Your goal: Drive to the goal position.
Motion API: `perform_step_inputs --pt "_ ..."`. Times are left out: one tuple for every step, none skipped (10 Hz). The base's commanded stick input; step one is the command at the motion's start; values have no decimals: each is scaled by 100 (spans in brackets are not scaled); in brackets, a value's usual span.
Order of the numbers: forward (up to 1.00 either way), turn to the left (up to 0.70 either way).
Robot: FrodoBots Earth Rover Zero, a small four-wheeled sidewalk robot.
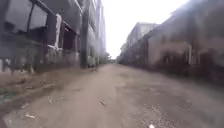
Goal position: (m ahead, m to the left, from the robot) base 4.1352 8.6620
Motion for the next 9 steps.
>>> perform_step_inputs --pt "70 0" --pt "70 0" --pt "70 0" --pt "70 0" --pt "70 0" --pt "70 0" --pt "70 0" --pt "70 0" --pt "70 0"
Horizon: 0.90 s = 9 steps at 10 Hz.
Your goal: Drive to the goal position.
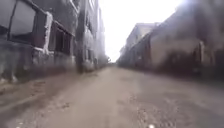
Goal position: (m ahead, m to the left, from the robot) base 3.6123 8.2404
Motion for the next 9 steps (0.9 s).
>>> perform_step_inputs --pt "70 0" --pt "70 0" --pt "70 0" --pt "70 0" --pt "70 0" --pt "70 0" --pt "70 0" --pt "70 0" --pt "70 0"
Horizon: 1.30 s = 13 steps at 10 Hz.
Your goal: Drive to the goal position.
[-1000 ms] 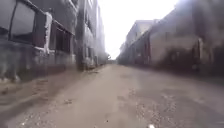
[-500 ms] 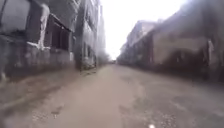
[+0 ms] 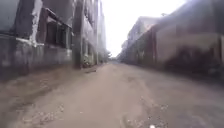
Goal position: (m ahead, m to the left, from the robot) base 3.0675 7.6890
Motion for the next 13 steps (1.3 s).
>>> perform_step_inputs --pt "70 0" --pt "70 0" --pt "70 0" --pt "70 0" --pt "70 0" --pt "70 0" --pt "70 0" --pt "70 0" --pt "70 0" --pt "70 0" --pt "70 -24" --pt "70 -22" --pt "70 2"
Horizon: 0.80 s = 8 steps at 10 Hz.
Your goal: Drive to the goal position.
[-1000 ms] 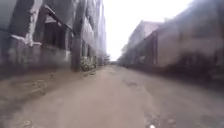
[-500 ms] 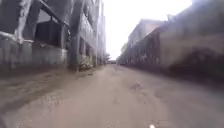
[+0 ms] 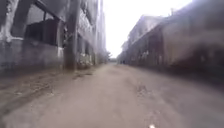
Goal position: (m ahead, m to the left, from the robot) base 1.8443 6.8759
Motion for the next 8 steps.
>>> perform_step_inputs --pt "70 0" --pt "70 0" --pt "70 0" --pt "70 0" --pt "70 0" --pt "70 1" --pt "70 2" --pt "70 2"
